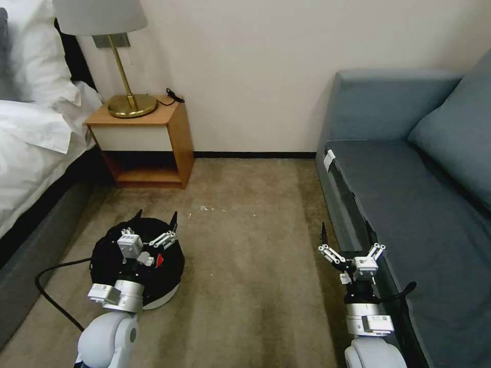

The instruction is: Pick up the trash bin, then pick up the garbage on the floor and place it into the trash bin.

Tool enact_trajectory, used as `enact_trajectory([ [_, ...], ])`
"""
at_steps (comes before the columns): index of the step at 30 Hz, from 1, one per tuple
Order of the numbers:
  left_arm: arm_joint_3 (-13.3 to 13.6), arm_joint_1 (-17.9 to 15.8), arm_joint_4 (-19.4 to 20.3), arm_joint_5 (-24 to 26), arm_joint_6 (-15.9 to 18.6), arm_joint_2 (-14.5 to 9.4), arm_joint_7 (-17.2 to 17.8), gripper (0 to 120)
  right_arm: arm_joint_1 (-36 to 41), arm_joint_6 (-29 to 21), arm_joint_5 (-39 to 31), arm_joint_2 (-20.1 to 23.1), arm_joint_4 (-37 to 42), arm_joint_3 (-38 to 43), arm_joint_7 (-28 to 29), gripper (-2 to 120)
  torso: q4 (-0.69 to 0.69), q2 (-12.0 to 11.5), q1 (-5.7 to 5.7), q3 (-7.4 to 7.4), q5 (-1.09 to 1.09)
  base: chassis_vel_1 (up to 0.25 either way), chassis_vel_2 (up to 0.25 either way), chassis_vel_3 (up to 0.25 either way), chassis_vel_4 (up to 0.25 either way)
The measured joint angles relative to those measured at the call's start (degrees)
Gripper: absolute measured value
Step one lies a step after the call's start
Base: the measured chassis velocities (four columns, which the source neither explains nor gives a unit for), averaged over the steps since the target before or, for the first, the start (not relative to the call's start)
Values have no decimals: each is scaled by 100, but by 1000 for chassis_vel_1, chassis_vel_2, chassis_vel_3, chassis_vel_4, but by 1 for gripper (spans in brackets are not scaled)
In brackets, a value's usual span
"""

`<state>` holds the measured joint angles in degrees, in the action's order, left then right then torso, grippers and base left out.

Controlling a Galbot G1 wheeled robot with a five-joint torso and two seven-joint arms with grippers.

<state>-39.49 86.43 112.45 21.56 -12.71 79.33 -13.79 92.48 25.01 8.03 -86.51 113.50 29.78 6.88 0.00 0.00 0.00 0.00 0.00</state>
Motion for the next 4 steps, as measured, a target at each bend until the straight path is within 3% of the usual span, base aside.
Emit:
enact_trajectory([
  [4, -2, 2, 1, -1, 2, 1, 3, 100, -2, -3, -2, 1, 2, 0, 0, 100, 0, 0, 0, 0, 0, 0, 0, 0, 0],
])
